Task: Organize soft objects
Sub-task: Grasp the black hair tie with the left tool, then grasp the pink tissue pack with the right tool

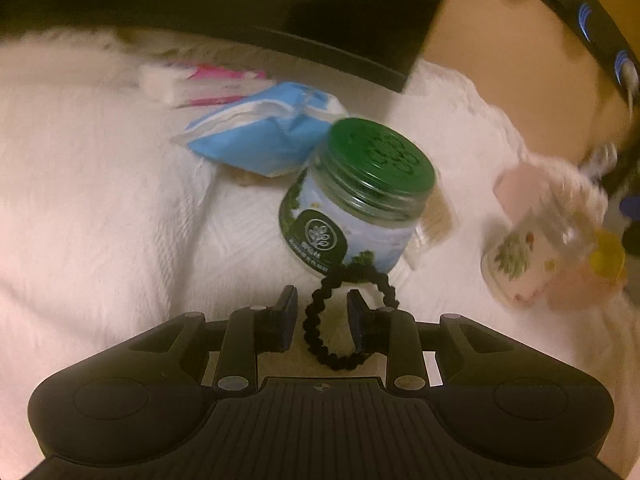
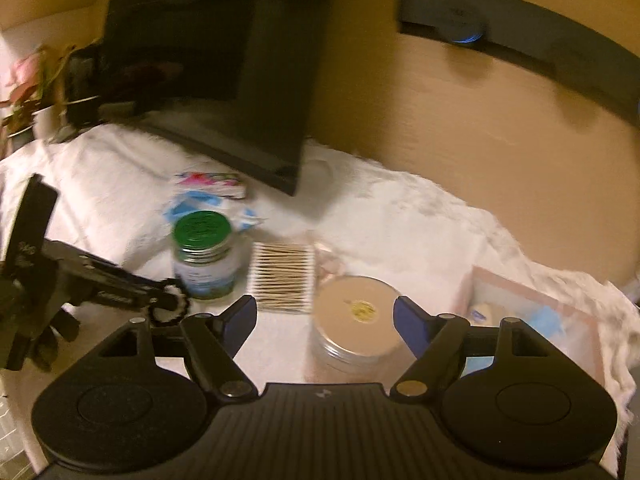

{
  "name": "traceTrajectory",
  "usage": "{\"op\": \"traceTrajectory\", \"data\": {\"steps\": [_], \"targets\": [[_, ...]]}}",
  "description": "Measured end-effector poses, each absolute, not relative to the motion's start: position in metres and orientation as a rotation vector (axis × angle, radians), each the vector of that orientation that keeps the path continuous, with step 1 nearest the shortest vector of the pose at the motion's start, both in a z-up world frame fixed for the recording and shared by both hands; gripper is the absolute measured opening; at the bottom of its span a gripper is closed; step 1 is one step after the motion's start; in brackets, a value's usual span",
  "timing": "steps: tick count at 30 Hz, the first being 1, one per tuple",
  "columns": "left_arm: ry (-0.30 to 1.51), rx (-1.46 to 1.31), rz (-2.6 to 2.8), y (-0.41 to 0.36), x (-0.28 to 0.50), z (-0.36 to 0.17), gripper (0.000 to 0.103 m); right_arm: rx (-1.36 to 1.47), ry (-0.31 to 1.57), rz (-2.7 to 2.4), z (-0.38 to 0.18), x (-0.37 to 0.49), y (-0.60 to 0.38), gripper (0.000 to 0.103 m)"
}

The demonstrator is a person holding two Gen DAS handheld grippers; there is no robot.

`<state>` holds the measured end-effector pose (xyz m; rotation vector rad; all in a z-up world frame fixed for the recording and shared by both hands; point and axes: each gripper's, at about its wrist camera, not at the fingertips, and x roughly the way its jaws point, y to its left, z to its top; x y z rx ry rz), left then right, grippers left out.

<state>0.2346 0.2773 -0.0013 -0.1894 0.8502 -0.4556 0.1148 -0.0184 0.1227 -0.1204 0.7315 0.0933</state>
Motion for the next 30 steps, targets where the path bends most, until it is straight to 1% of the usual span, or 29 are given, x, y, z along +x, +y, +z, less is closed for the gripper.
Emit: {"op": "traceTrajectory", "data": {"steps": [1,2,7,10,13,18,20,22,25,30], "targets": [[0.852,-0.212,-0.448,0.279,0.233,-0.003,0.023,-0.101,0.742,0.112,0.124,0.121,-0.016,0.076],[0.857,-0.213,-0.445,0.279,0.232,-0.003,0.011,-0.083,0.752,0.124,0.125,0.126,-0.013,0.076],[0.812,-0.261,-0.431,0.287,0.216,-0.006,0.01,0.032,0.788,0.218,0.146,0.178,0.009,0.076],[0.764,-0.294,-0.425,0.299,0.202,0.003,0.01,0.099,0.826,0.29,0.156,0.218,0.03,0.076],[0.704,-0.338,-0.409,0.316,0.189,0.018,0.009,0.172,0.887,0.306,0.153,0.265,0.057,0.076],[0.578,-0.372,-0.295,0.353,0.159,0.045,0.009,0.396,0.976,0.151,0.11,0.334,0.099,0.076],[0.541,-0.371,-0.218,0.373,0.151,0.054,0.009,0.424,0.978,0.108,0.092,0.354,0.117,0.076],[0.522,-0.37,-0.147,0.397,0.147,0.062,0.009,0.431,1.009,0.042,0.075,0.372,0.132,0.076],[0.502,-0.379,-0.058,0.425,0.137,0.069,0.01,0.541,1.076,-0.056,0.048,0.398,0.141,0.076],[0.497,-0.372,0.032,0.445,0.128,0.07,0.01,0.551,1.083,-0.128,0.022,0.423,0.158,0.076]]}}
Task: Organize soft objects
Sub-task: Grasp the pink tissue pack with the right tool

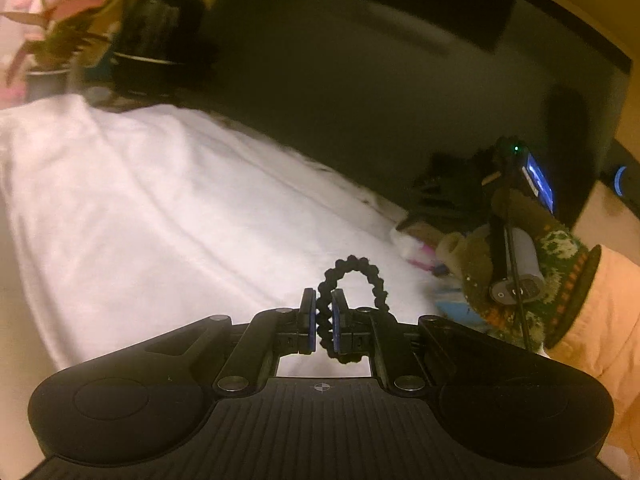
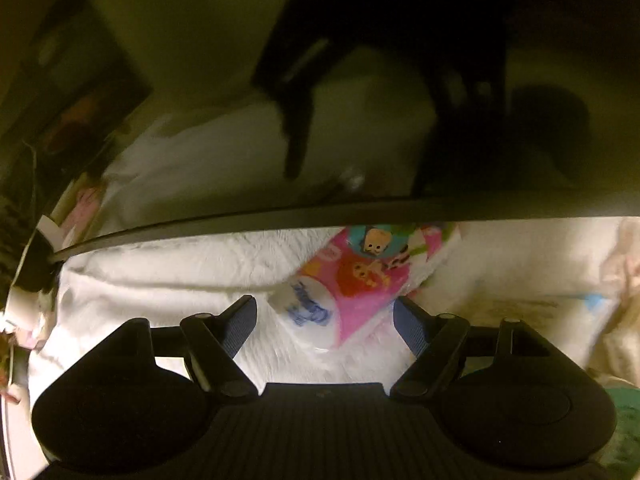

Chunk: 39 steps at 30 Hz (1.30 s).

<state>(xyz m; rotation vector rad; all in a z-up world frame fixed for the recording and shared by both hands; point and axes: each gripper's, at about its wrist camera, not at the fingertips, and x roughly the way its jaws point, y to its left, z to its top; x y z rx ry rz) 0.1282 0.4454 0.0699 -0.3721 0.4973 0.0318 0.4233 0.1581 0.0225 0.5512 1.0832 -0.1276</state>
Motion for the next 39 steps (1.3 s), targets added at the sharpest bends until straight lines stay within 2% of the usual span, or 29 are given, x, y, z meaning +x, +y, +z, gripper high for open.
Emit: {"op": "traceTrajectory", "data": {"steps": [2,4,5,6,12,15,16,17,18,23,26,28,29,30,32,39], "targets": [[0.504,-0.368,0.056,0.447,0.127,0.068,0.01,0.514,1.078,-0.125,0.017,0.426,0.162,0.075],[0.509,-0.367,0.073,0.449,0.126,0.067,0.01,0.467,1.077,-0.093,0.02,0.421,0.165,0.06],[0.511,-0.366,0.079,0.45,0.125,0.068,0.01,0.459,1.078,-0.061,0.024,0.416,0.165,0.047],[0.512,-0.365,0.086,0.45,0.126,0.068,0.01,0.459,1.078,-0.033,0.029,0.409,0.164,0.039],[0.495,-0.359,0.093,0.443,0.145,0.079,0.01,0.499,1.089,0.269,0.082,0.354,0.148,0.024],[0.481,-0.359,0.06,0.432,0.159,0.092,0.01,0.442,1.011,0.362,0.12,0.319,0.13,0.017],[0.475,-0.355,0.045,0.426,0.164,0.098,0.01,0.414,0.974,0.382,0.135,0.309,0.122,0.013],[0.469,-0.349,0.029,0.423,0.169,0.102,0.01,0.391,0.949,0.397,0.149,0.299,0.112,0.004],[0.463,-0.336,0.012,0.416,0.175,0.108,0.01,0.378,0.925,0.406,0.16,0.292,0.103,0.003],[0.44,-0.269,-0.047,0.374,0.2,0.131,0.01,0.331,0.789,0.382,0.215,0.25,0.039,0.003],[0.439,-0.246,-0.066,0.361,0.211,0.135,0.01,0.252,0.787,0.41,0.227,0.236,0.022,0.006],[0.446,-0.256,-0.081,0.356,0.212,0.13,0.01,0.142,0.8,0.429,0.223,0.225,0.024,0.014],[0.451,-0.264,-0.091,0.356,0.212,0.126,0.01,0.088,0.805,0.439,0.218,0.219,0.031,0.029],[0.456,-0.27,-0.097,0.356,0.21,0.122,0.01,0.043,0.816,0.46,0.207,0.212,0.04,0.053],[0.47,-0.297,-0.087,0.359,0.207,0.112,0.01,0.006,0.836,0.517,0.18,0.196,0.059,0.074],[0.495,-0.372,-0.053,0.38,0.194,0.095,0.01,-0.008,0.999,0.485,0.067,0.196,0.122,0.074]]}}
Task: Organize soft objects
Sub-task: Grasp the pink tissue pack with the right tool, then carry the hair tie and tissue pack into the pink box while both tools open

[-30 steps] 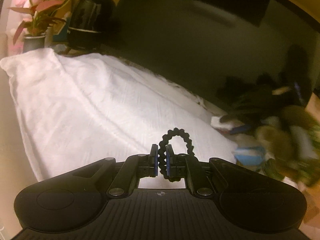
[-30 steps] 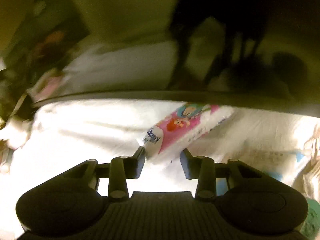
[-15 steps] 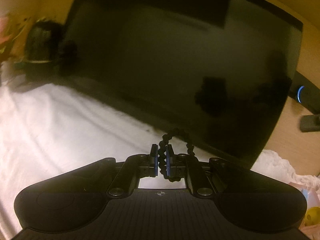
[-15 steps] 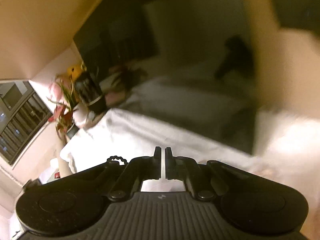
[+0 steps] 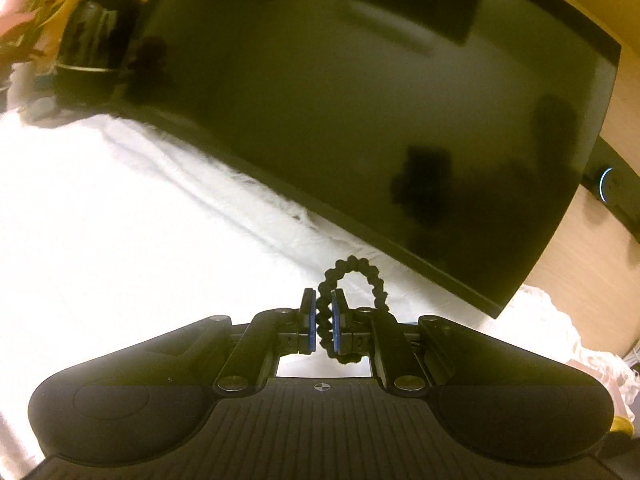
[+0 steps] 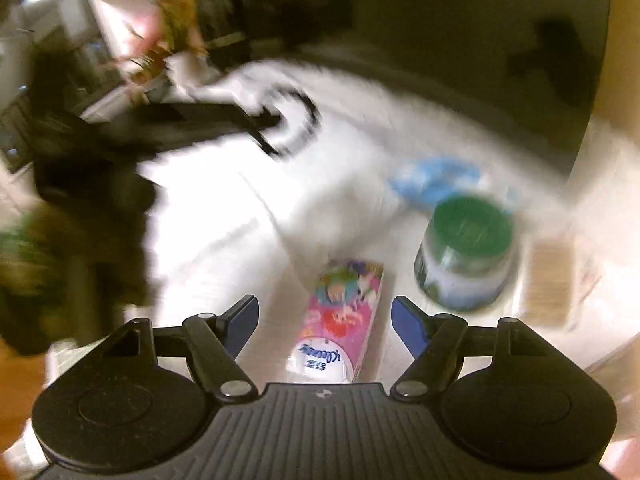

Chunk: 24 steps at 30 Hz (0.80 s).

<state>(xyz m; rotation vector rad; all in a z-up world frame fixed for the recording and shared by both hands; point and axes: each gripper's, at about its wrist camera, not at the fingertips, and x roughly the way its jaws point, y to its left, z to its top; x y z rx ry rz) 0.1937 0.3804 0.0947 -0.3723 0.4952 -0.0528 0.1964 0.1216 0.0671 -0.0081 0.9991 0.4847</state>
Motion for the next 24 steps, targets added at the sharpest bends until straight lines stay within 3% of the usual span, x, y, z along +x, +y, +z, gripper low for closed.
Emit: {"op": "traceTrajectory", "data": {"steps": [7,9,10,24], "targets": [[0.508,-0.398,-0.002,0.408,0.175,0.094,0.01,-0.068,1.096,0.435,0.014,0.22,0.144,0.071],[0.511,-0.407,0.019,0.418,0.172,0.093,0.01,-0.107,1.097,0.474,0.017,0.214,0.147,0.053],[0.512,-0.416,0.03,0.422,0.173,0.093,0.01,-0.127,1.098,0.504,0.019,0.212,0.15,0.052],[0.435,-0.37,-0.118,0.371,0.231,0.136,0.01,-0.047,0.693,0.445,0.185,0.205,0.084,0.049]]}}
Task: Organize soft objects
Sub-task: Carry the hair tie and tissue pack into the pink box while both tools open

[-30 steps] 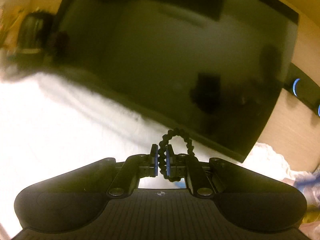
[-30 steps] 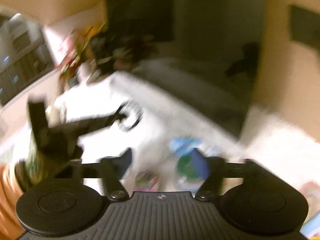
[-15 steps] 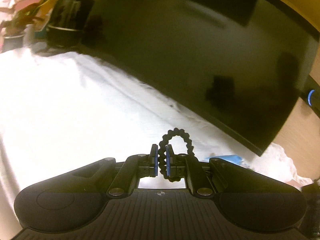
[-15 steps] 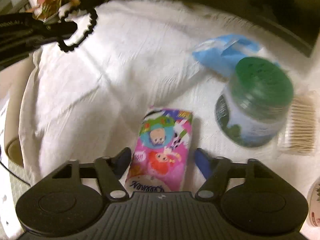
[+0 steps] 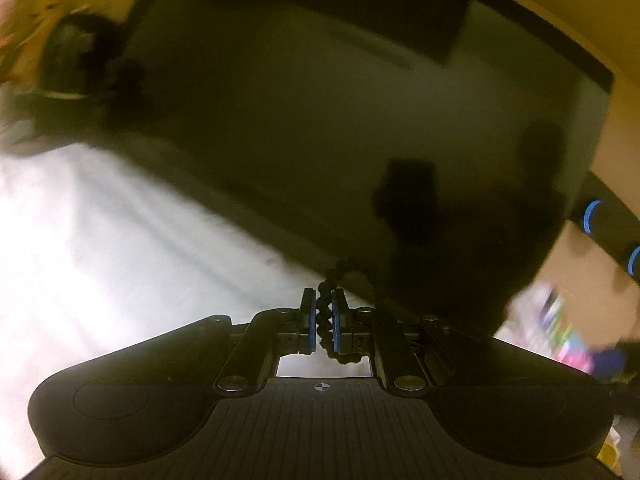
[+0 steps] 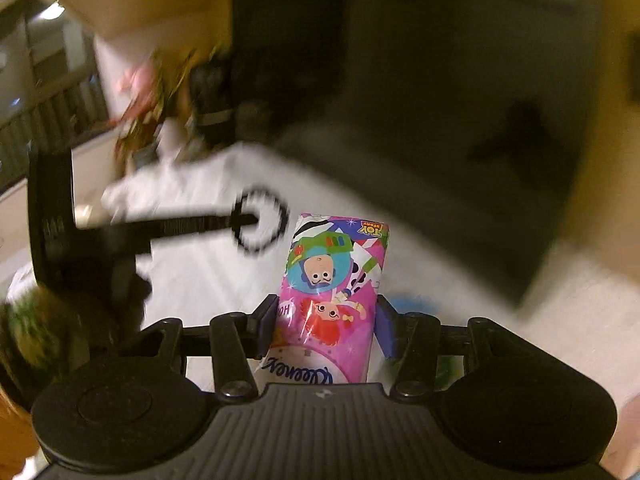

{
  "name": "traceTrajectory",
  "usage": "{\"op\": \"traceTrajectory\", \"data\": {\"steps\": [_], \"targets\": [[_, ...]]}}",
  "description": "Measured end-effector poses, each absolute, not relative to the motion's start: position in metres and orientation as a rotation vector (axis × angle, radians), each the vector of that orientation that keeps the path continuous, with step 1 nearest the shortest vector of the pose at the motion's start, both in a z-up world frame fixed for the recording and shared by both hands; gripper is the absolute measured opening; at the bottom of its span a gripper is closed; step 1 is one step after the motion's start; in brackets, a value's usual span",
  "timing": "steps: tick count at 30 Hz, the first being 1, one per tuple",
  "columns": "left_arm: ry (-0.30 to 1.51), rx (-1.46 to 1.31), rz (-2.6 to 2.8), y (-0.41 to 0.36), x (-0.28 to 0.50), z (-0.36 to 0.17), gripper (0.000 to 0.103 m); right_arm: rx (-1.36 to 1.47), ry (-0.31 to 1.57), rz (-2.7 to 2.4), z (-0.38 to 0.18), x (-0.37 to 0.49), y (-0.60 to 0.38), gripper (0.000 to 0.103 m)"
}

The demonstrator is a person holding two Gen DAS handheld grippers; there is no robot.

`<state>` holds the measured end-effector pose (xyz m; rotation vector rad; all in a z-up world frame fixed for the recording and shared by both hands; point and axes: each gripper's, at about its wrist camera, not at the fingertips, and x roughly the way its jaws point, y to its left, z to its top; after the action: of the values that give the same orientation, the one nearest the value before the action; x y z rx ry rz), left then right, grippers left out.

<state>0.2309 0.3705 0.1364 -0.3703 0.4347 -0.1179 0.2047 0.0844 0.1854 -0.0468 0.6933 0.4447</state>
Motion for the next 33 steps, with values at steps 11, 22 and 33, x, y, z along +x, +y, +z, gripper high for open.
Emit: {"op": "traceTrajectory", "data": {"steps": [11,22,33], "targets": [[0.437,-0.326,-0.421,0.24,0.254,0.174,0.01,0.021,0.56,0.137,0.263,0.175,-0.057,0.05],[0.555,-0.286,-0.808,0.066,0.243,0.184,0.01,0.014,0.575,-0.138,0.301,0.105,-0.178,0.05],[0.976,-0.2,-0.82,-0.058,0.267,0.081,0.015,0.324,0.711,-0.258,0.248,0.085,-0.269,0.05]]}}
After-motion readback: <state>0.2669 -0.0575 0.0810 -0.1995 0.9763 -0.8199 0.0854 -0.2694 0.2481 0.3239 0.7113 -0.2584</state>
